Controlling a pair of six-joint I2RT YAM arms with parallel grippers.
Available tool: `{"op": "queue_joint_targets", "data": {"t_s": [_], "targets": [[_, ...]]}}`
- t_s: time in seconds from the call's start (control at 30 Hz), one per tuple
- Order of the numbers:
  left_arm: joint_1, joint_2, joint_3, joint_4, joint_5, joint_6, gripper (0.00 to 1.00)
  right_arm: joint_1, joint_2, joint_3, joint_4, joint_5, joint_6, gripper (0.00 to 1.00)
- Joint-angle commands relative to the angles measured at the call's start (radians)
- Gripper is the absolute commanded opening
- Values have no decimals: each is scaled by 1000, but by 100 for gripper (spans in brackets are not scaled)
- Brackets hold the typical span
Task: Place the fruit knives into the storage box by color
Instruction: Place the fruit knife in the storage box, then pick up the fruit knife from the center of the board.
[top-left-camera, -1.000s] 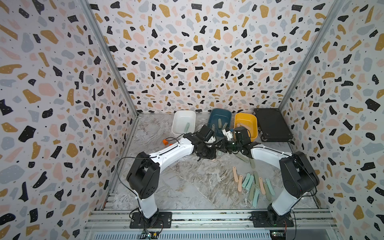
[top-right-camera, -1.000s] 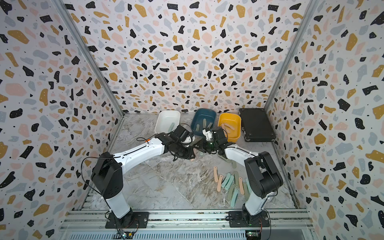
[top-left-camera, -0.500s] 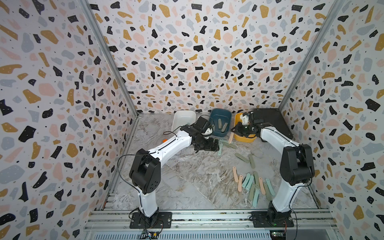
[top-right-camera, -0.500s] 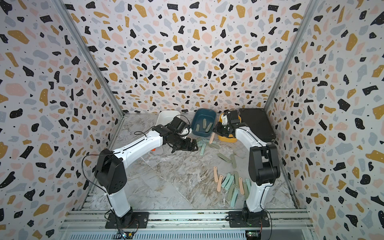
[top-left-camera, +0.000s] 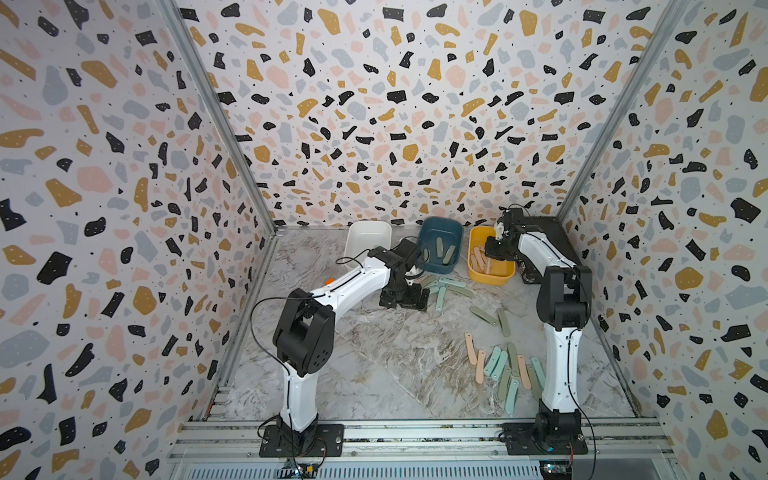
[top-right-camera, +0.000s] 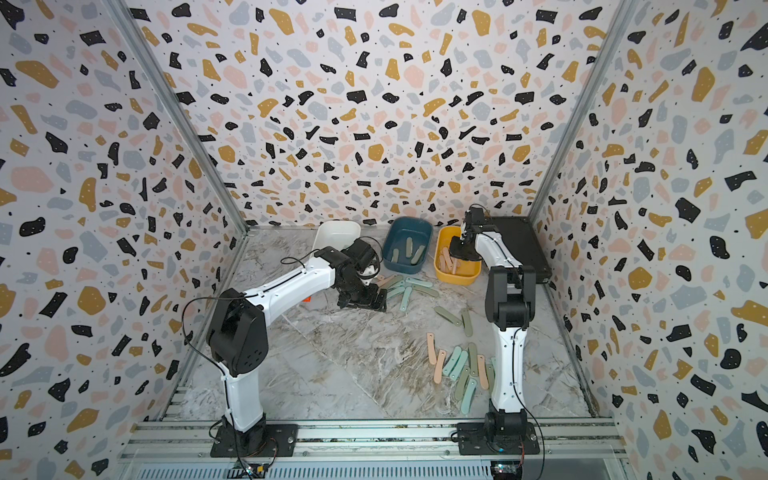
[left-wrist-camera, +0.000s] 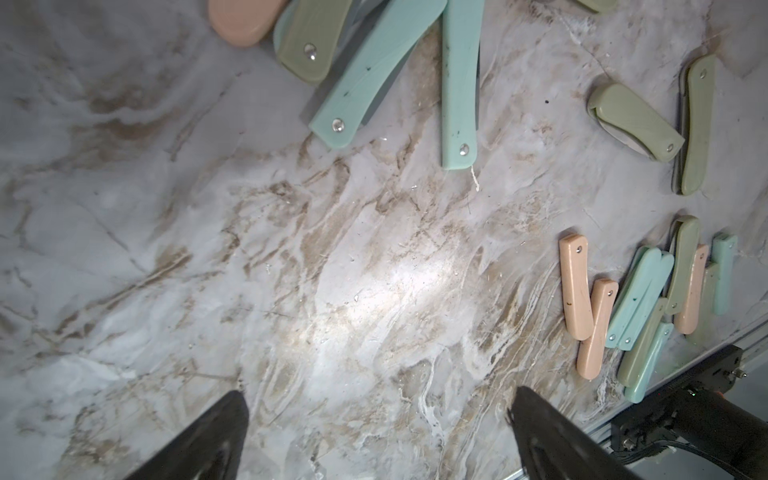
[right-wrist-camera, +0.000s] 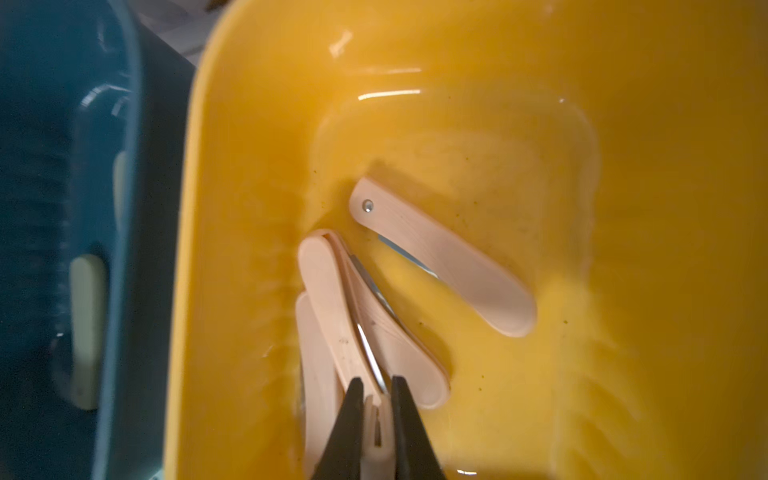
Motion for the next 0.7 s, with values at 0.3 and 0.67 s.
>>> {"op": "queue_joint_targets", "data": {"t_s": [0.3,0.67], "targets": [[-53,38,43,-12,-106,-78,94,52,-442,-282,-48,-1,14,78],[-142,263,301,-47,-238,-99,78,186,-886,-946,134,18,123,100]]}}
